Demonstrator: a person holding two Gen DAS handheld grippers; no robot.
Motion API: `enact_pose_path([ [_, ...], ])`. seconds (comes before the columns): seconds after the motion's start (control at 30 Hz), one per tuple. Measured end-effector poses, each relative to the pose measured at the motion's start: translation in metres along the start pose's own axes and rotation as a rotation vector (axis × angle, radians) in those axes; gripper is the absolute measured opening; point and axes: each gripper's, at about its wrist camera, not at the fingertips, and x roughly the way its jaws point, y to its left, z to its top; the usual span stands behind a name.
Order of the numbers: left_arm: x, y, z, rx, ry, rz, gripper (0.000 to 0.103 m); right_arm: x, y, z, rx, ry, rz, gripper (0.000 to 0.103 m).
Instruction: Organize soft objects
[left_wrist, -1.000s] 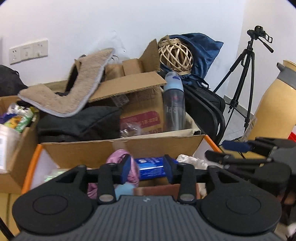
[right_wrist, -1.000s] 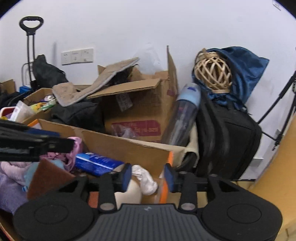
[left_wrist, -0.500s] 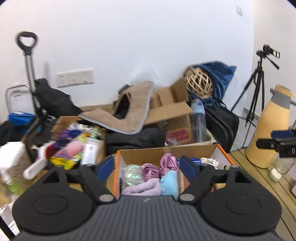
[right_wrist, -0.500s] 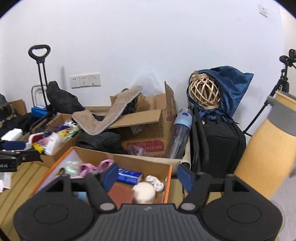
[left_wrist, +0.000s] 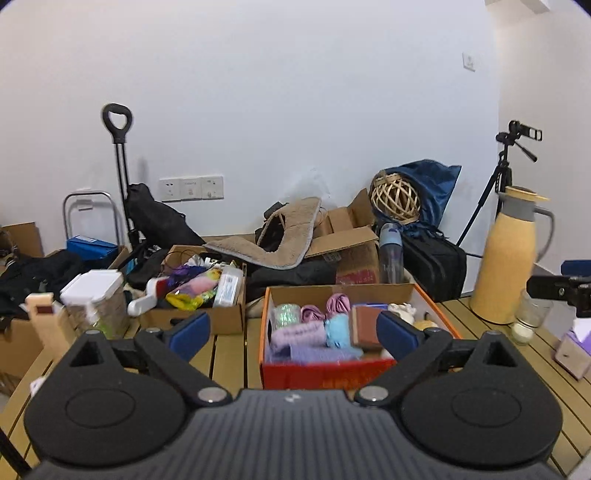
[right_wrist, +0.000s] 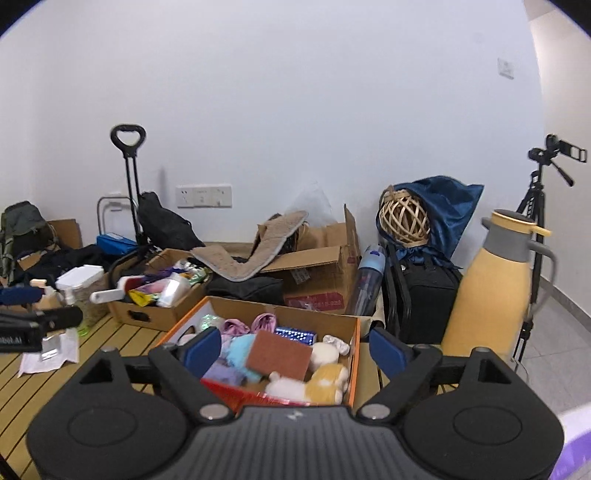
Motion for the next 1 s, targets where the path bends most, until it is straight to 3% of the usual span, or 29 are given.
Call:
enact_pose_path([
  [0.23, -0.111, -0.014, -0.059, -0.001, -0.097, 0.046, 0.103, -0.098, 0.018, -0.060, -0.002, -0.065, -0.001, 0.090],
  [0.53, -0.263, -0.040, -0.150, 0.082, -0.200, 0.135, 0.103, -0.225, 0.055, -0.156, -0.048, -0.159, -0.007, 0.097],
  [0.67, -0.324, -0.042, -0.186, 0.025, -0.210, 0.123, 0.103, -0.282, 0.074, -0.196, -0.072, -0.186, 0.012, 0.101],
  [0.8, -0.366, -0.047, -0.220, 0.003, -0.235, 0.143, 0.103, -0.336, 0.087, -0.228, -0.074, -0.231, 0.034, 0.103],
  [1.0, -0.411, -0.059, -0.262, 0.022, -0.217, 0.130, 0.103, -0.390, 0.104, -0.277, -0.089, -0.224, 0.040, 0.103],
])
